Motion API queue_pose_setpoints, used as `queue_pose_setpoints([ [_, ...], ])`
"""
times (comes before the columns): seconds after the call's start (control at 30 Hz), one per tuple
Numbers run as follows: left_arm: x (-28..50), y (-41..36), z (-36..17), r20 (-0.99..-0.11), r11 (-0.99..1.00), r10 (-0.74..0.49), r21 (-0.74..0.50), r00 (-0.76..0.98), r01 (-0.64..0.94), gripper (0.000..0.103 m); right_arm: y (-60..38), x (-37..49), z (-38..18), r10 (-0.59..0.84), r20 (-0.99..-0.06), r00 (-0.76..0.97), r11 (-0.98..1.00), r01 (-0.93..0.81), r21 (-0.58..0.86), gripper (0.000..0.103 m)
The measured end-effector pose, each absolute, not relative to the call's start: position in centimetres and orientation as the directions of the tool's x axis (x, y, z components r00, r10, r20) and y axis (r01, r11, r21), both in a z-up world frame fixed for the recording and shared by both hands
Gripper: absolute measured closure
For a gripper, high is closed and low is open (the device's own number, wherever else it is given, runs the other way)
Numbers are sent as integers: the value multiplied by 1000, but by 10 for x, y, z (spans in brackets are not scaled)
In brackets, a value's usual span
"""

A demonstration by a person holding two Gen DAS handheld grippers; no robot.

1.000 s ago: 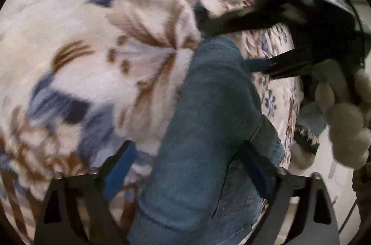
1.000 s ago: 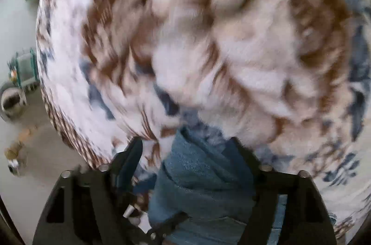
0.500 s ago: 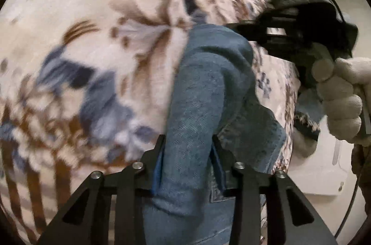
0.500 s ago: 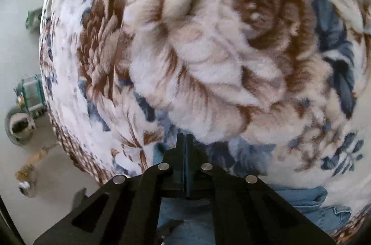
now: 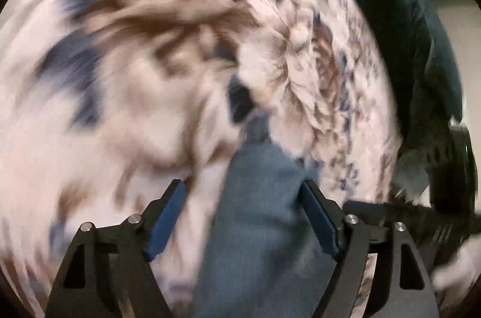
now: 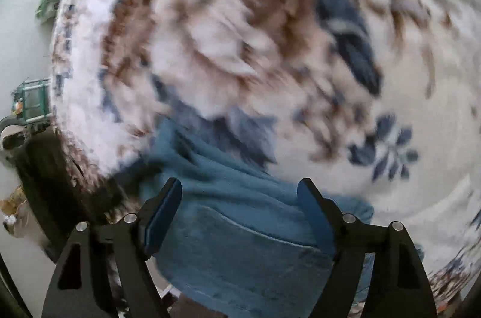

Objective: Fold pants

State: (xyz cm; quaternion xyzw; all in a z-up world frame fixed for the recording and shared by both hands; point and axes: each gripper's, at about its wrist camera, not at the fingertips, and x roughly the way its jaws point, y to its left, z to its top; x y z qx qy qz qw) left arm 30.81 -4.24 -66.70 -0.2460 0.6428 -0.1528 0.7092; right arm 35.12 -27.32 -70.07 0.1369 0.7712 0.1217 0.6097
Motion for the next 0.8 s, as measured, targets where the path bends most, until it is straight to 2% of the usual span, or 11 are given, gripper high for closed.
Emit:
queue_pose_setpoints([
  [0.07, 324, -60, -673, -866, 869, -493, -494, 87, 4, 81, -282, 339, -715, 284, -931, -230, 959, 59, 278, 44],
  [0.1, 327, -63, -673, -871, 875, -483, -483, 87, 28, 82, -289, 333, -720, 270, -936, -228, 963, 66, 262, 45],
  [0.17, 331, -54, -678, -873, 876, -479, -483, 92, -16, 94, -303, 325, -722, 304, -933, -194, 952, 100, 289, 45],
  [0.27, 332, -27, -693, -816, 795, -568, -577, 106, -187, 98, -319, 318, -723, 297, -938, -178, 951, 136, 276, 47],
  [0.4, 328, -23, -680, -795, 767, -591, -607, 137, -209, 95, -342, 317, -710, 368, -920, -138, 918, 208, 336, 45],
  [0.5, 323, -17, -657, -772, 739, -607, -635, 186, -225, 80, -375, 313, -682, 413, -910, -41, 883, 263, 389, 39],
  [0.53, 321, -16, -645, -761, 731, -612, -648, 213, -215, 61, -388, 309, -672, 410, -912, 2, 876, 279, 394, 28],
  [0.57, 316, -17, -635, -755, 731, -610, -654, 240, -196, 24, -399, 304, -663, 409, -911, 45, 867, 292, 404, 21],
  [0.6, 309, -19, -624, -753, 738, -603, -652, 265, -173, 5, -414, 292, -653, 414, -904, 106, 849, 313, 425, 20],
  [0.63, 299, -22, -615, -751, 748, -597, -648, 282, -141, 0, -426, 283, -647, 413, -900, 139, 839, 326, 436, 19],
  [0.8, 254, -26, -627, -793, 786, -582, -605, 181, -122, 0, -455, 213, -659, 430, -894, 126, 786, 435, 439, 19],
])
